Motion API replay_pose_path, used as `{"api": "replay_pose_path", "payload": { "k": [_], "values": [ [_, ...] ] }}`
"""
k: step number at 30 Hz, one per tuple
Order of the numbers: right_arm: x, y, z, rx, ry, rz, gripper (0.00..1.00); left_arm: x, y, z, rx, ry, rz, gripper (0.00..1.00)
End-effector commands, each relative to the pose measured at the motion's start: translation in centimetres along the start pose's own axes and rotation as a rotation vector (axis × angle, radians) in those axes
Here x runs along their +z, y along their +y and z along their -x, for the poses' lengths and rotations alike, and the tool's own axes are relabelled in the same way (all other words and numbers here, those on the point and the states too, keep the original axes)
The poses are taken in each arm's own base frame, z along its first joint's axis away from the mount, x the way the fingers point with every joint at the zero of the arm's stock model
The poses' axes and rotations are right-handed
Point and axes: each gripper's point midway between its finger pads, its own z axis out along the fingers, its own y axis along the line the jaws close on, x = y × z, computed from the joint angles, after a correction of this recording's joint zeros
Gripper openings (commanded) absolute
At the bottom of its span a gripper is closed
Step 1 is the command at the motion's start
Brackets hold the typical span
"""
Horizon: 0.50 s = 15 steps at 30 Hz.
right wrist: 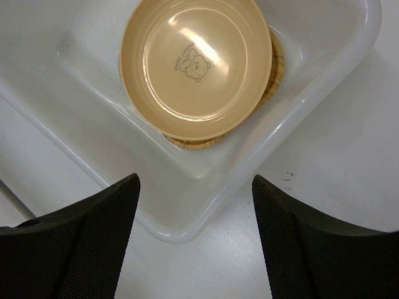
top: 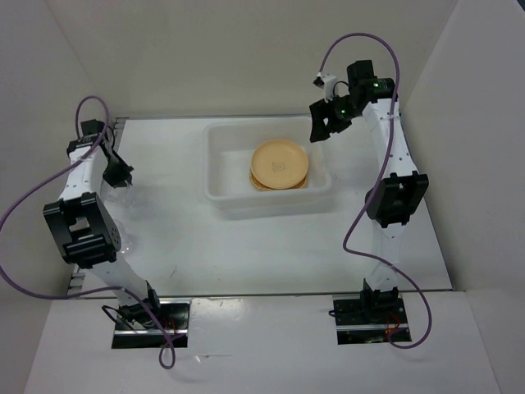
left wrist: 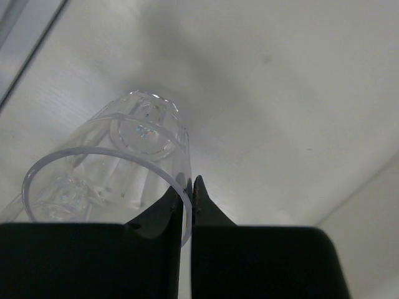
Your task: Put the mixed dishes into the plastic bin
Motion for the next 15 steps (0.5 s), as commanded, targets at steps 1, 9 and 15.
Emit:
{"api": "replay_pose_path", "payload": {
  "k": [1,9,15],
  "values": [
    [-2.2,1.4,1.7,-0.061,-0.054,-0.021,0.78,-11.2,-5.4,6.9,-0.062,-0.340,-0.263,0.00],
    [-1.8,1.6,1.5,-0.063,-0.042,-0.020,0.78,-22.5,-17.8,7.0,0.287,-0.485,-0.874,0.00],
    [-1.5,2.0,1.4,-0.075,-0.033,-0.011,0.78,-21.7,-25.0,2.6,0.606,-0.351,-0.968,0.00]
  ]
}}
